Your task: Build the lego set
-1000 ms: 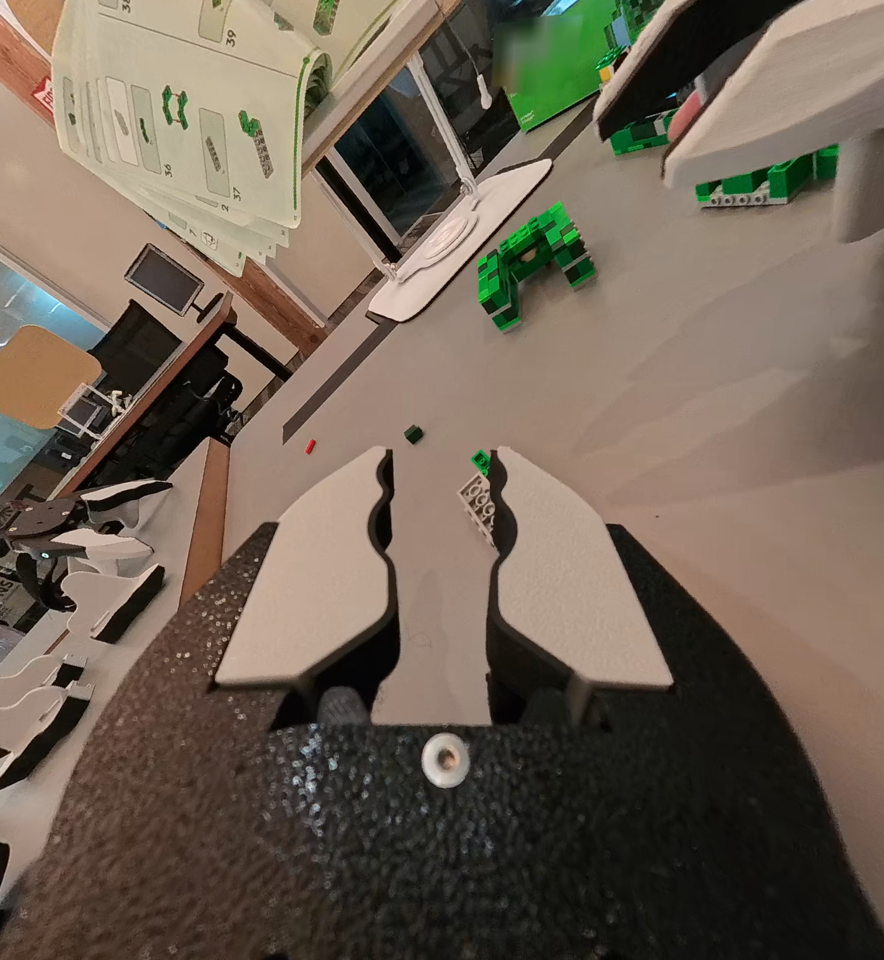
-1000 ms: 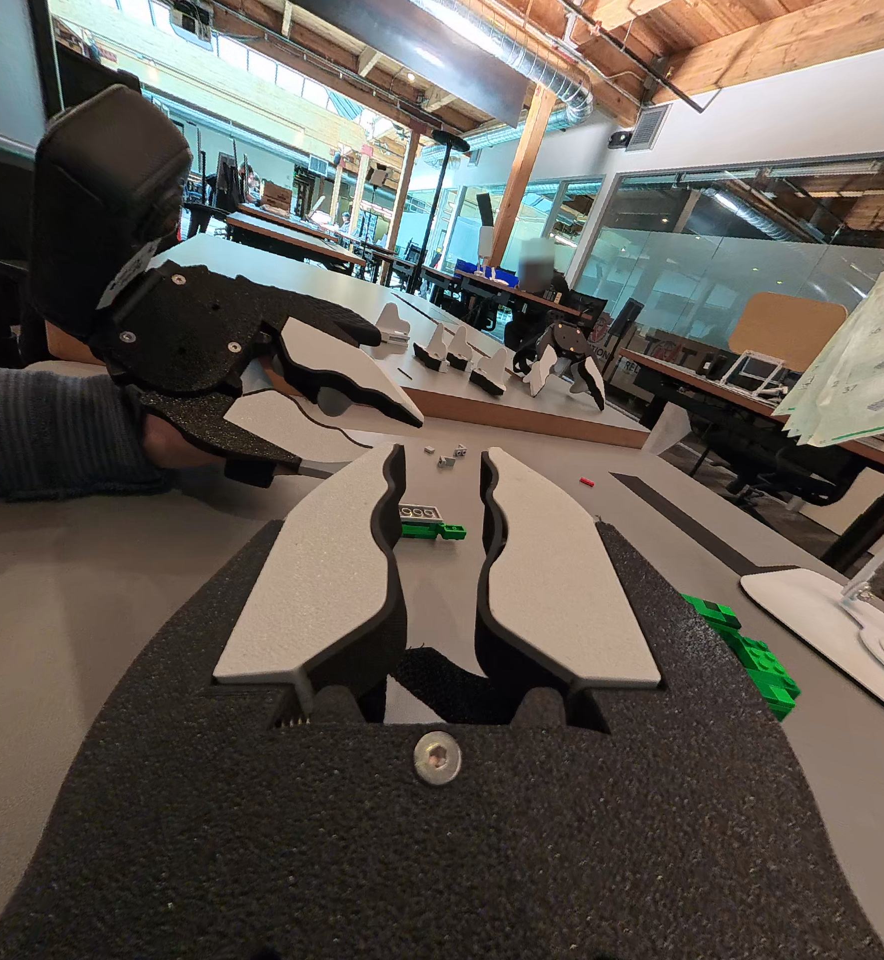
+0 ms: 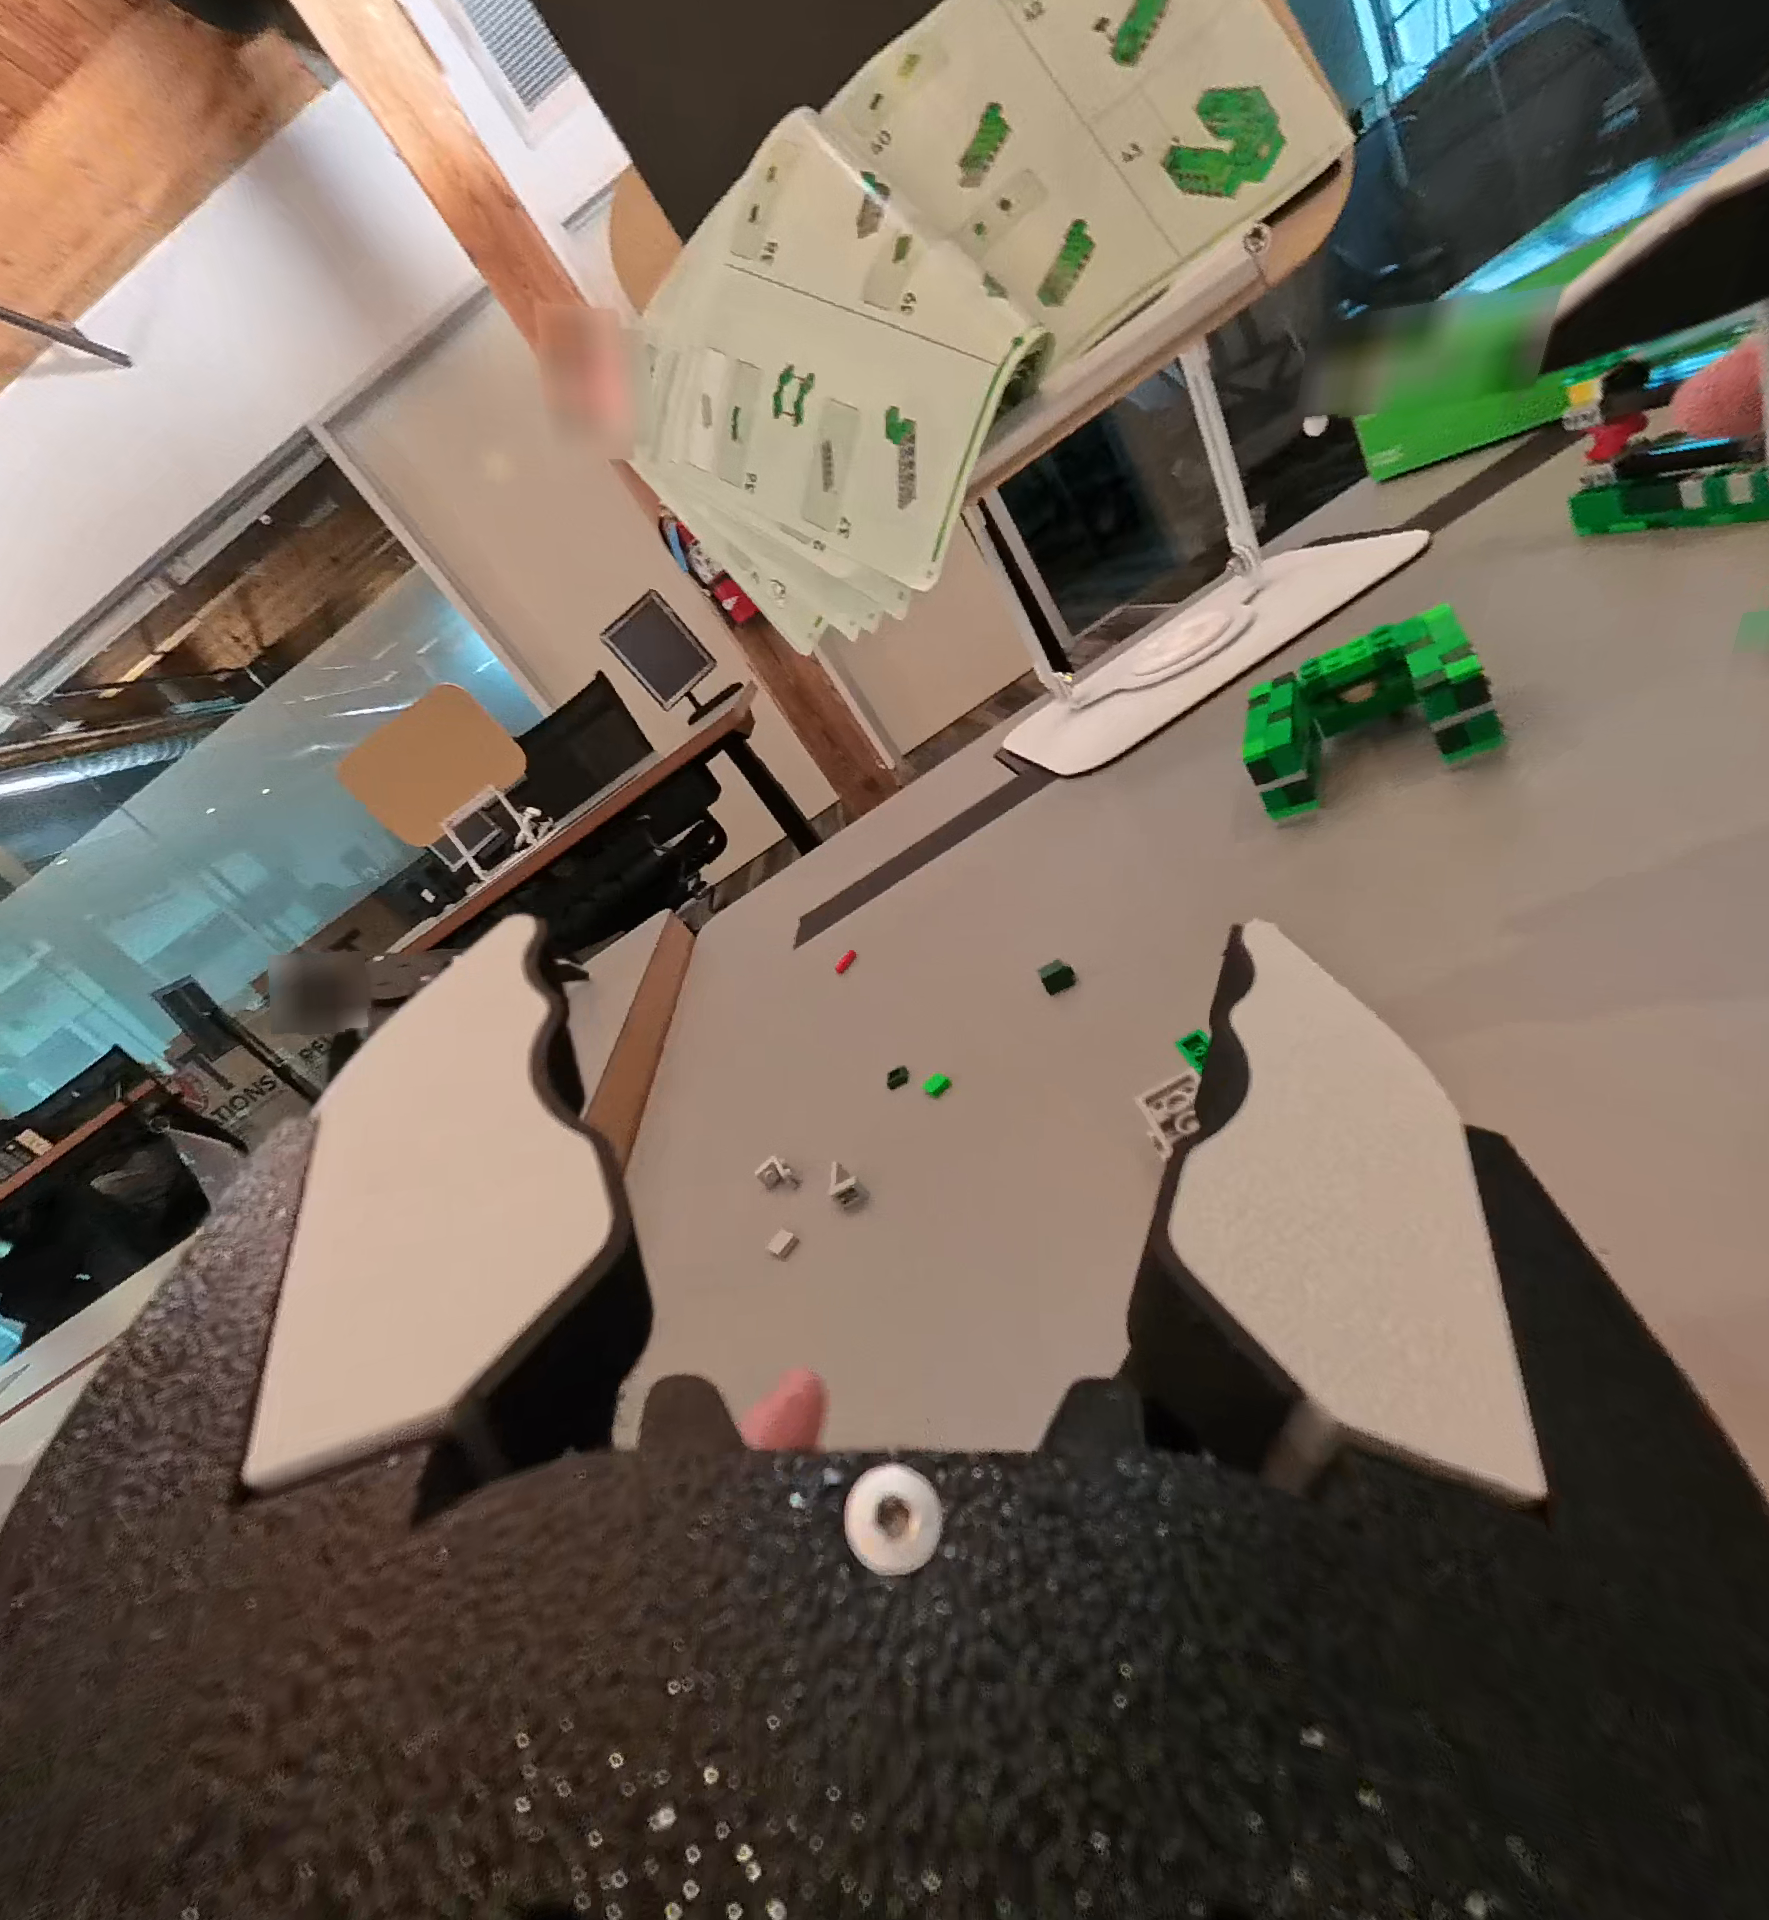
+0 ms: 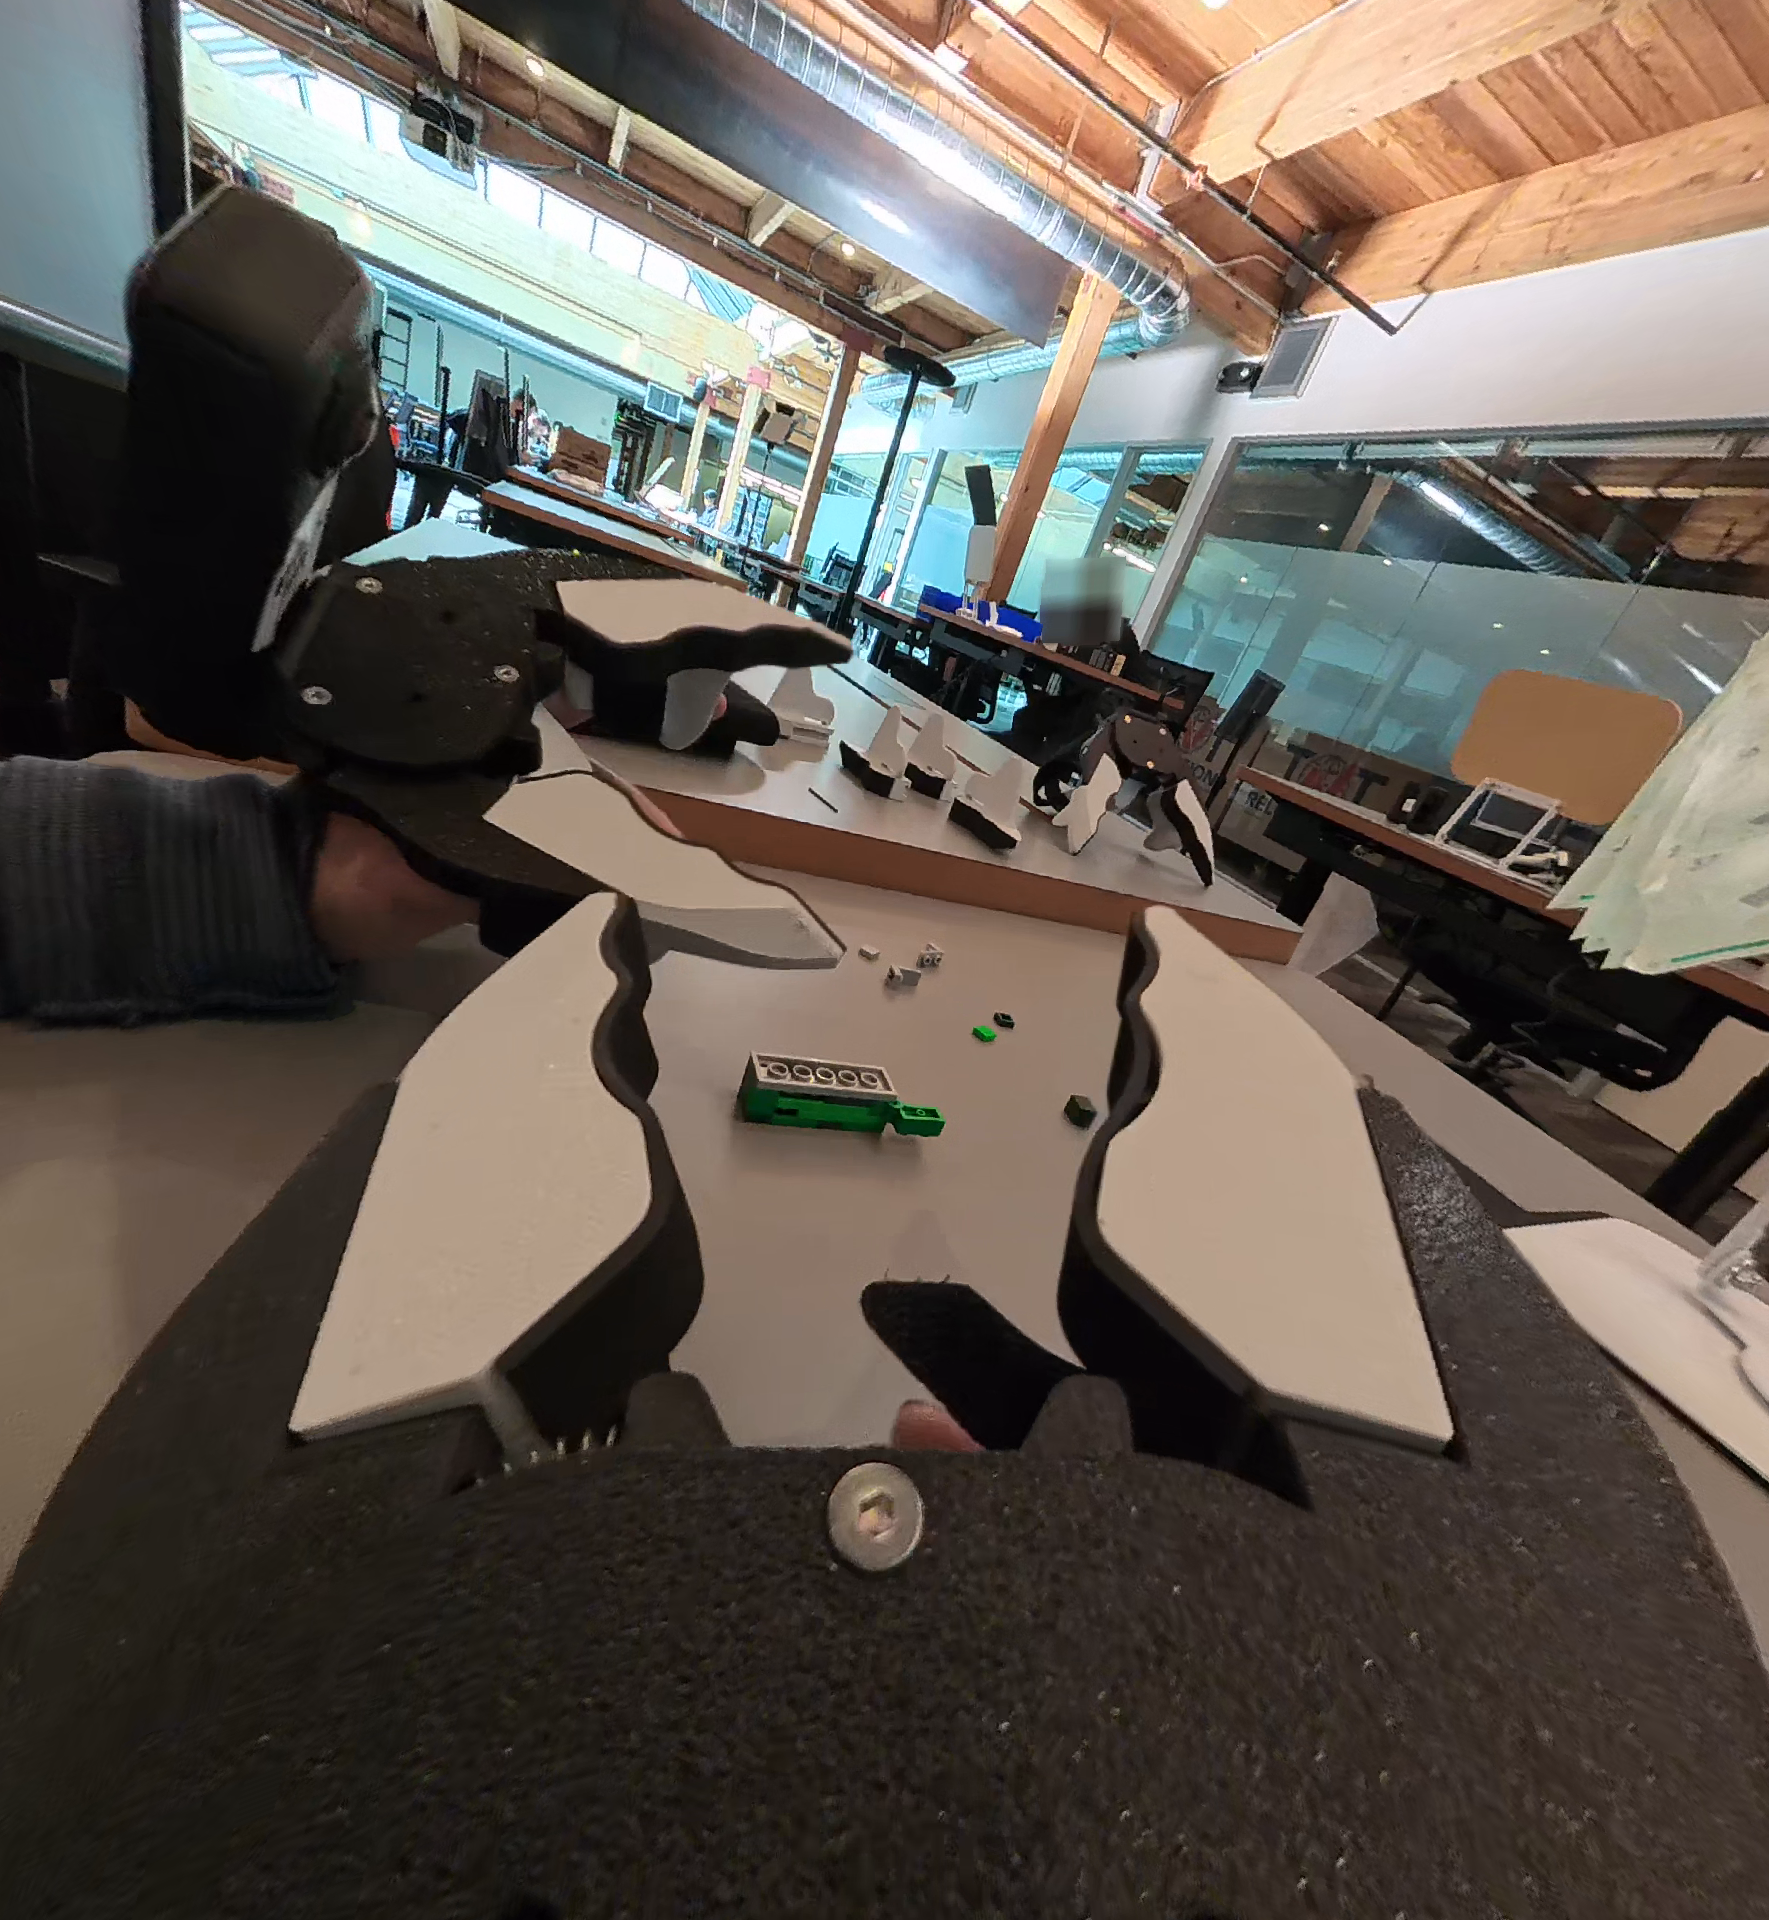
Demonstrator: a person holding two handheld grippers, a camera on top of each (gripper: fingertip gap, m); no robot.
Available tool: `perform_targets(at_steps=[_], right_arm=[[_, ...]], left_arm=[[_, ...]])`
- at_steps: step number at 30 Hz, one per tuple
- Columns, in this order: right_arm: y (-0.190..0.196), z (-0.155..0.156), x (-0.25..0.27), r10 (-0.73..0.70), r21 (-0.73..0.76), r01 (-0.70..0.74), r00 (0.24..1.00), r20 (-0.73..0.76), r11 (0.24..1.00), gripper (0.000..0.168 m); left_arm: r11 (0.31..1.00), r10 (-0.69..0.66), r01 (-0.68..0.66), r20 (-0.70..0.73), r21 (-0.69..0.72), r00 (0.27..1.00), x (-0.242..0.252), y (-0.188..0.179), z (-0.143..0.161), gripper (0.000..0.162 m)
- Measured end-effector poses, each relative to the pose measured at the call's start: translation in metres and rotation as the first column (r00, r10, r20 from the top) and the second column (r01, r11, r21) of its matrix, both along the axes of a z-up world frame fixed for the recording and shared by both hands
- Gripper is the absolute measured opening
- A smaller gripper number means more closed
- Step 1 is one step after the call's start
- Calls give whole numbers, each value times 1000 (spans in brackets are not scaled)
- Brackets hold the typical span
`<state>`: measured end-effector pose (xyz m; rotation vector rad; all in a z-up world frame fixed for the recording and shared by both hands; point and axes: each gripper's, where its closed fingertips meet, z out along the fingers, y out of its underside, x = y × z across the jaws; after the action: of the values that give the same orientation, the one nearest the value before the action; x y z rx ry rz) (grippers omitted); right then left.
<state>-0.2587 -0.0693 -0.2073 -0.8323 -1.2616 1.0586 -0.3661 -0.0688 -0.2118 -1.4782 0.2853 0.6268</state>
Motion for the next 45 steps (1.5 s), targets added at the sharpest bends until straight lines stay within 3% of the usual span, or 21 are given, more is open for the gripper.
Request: perform_targets(at_steps=[10,16,24,31,34,39,45], right_arm=[[-2,6,-2,-27,50,27,1000,-8,998,115],[-1,17,1,-54,45,55,998,-7,997,128],[-7,40,20,-113,79,114,993,-18,990,133],[-4,72,51,-194,38,197,979,-61,980,133],[0,89,58,-228,-25,227,973,-42,974,133],[-1,118,80,-271,-113,265,962,-43,958,132],[-13,115,98,-310,-59,310,951,22,949,130]], left_arm=[[990,125,-122,-44,70,991,-12,-5,9,146],[983,179,-174,-85,65,980,-8,-6,9,146],[979,200,-193,-110,70,974,-1,-5,11,146],[972,220,-215,-41,91,975,14,-10,20,146],[980,196,-197,-64,-12,979,35,-4,12,145],[984,175,-175,212,-18,961,65,-8,13,146],[992,127,-124,401,-34,907,79,-15,28,146]])
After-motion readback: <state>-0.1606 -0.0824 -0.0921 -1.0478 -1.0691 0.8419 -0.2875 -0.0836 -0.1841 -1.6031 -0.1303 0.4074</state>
